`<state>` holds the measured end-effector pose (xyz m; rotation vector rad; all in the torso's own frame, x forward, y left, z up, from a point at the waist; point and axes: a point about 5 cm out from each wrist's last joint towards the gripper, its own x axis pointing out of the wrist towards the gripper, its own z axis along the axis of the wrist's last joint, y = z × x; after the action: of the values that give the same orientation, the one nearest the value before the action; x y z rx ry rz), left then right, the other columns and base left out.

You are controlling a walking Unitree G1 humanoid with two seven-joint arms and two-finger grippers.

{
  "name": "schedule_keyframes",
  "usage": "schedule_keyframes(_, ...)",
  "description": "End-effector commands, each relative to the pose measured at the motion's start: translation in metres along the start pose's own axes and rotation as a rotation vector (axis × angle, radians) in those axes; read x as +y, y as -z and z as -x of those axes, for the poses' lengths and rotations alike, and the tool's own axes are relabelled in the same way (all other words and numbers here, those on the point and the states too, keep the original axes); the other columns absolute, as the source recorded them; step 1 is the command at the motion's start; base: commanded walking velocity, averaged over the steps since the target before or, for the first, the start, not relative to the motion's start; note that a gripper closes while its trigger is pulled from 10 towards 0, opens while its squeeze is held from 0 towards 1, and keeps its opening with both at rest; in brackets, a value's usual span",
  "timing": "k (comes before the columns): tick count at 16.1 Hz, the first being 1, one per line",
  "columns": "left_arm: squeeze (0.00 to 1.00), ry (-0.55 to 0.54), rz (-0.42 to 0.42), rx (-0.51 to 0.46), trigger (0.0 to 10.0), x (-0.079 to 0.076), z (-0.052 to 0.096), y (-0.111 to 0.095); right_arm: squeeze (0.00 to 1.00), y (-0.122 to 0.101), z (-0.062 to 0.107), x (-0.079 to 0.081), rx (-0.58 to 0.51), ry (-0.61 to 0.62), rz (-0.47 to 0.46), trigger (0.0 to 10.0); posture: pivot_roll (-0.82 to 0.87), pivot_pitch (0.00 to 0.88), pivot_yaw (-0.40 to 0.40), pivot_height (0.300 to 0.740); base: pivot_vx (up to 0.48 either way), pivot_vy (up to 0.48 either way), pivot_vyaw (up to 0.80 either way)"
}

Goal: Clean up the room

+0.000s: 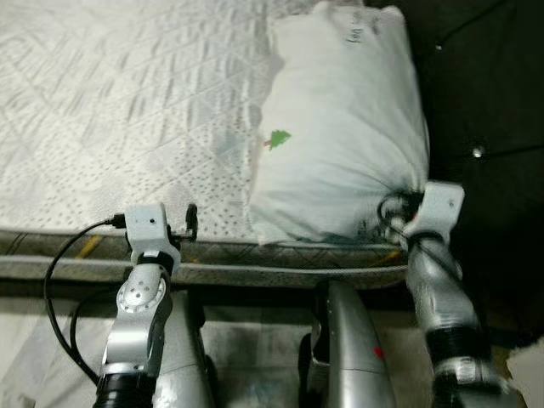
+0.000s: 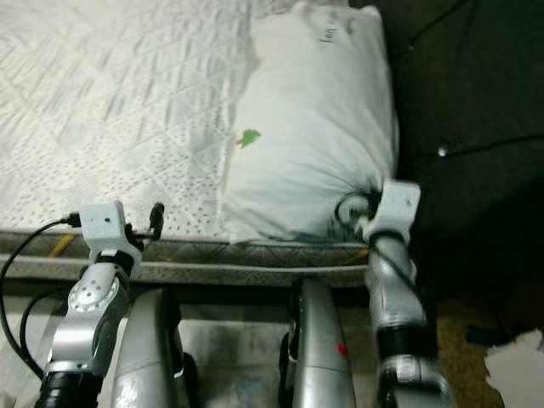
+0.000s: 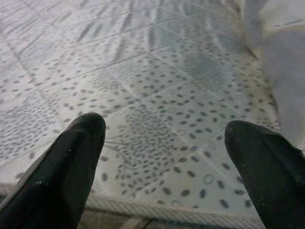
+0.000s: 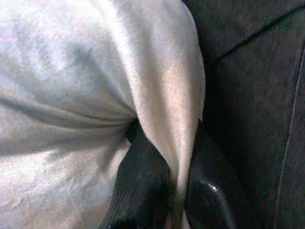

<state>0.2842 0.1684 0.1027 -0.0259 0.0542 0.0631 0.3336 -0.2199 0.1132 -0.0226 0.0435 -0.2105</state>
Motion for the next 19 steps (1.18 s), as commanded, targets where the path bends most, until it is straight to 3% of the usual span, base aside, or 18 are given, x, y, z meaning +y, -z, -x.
schedule_keyframes(1, 0.0, -0.007, -0.006, 0.008, 10.0, 0.002, 0.0, 0.002, 0.0, 0.003, -0.002, -0.008, 0.029, 0.012, 0.0, 0.0, 0.0, 0.159, -0.01, 0.528, 0.0, 0.0, 0.0)
schedule_keyframes(2, 0.0, -0.016, -0.005, 0.003, 10.0, 0.003, 0.001, 0.002, 0.0, -0.014, -0.015, -0.02, -0.003, 0.034, 0.012, 0.0, 0.0, 0.159, -0.014, 0.528, 0.0, 0.0, 0.0)
schedule_keyframes(4, 0.0, -0.035, -0.005, 0.004, 10.0, 0.007, 0.003, 0.004, 0.0, -0.049, -0.033, -0.064, -0.064, 0.182, 0.034, 0.0, 0.01, 0.157, -0.028, 0.528, 0.0, 0.0, 0.0)
schedule_keyframes(7, 0.0, -0.031, -0.005, 0.013, 10.0, 0.005, 0.005, 0.006, 0.0, -0.055, -0.031, -0.093, -0.058, 0.287, 0.086, 0.0, 0.0, 0.153, -0.032, 0.528, 0.0, 0.0, 0.0)
schedule_keyframes(11, 0.0, -0.028, -0.018, 0.013, 10.0, 0.006, 0.002, 0.006, 0.0, -0.033, -0.011, -0.131, -0.002, 0.359, 0.161, 0.0, -0.01, 0.148, -0.029, 0.528, 0.0, 0.0, 0.0)
schedule_keyframes(13, 0.0, -0.027, -0.018, 0.01, 10.0, 0.006, 0.001, 0.005, 0.0, -0.026, -0.005, -0.132, -0.002, 0.357, 0.176, 0.0, -0.01, 0.148, -0.028, 0.528, 0.0, 0.0, 0.0)
schedule_keyframes(19, 0.0, -0.027, -0.016, 0.013, 10.0, 0.005, 0.003, 0.006, 0.0, 0.007, 0.026, -0.105, 0.024, 0.272, 0.197, 0.0, -0.02, 0.158, -0.03, 0.528, 0.0, 0.0, 0.0)
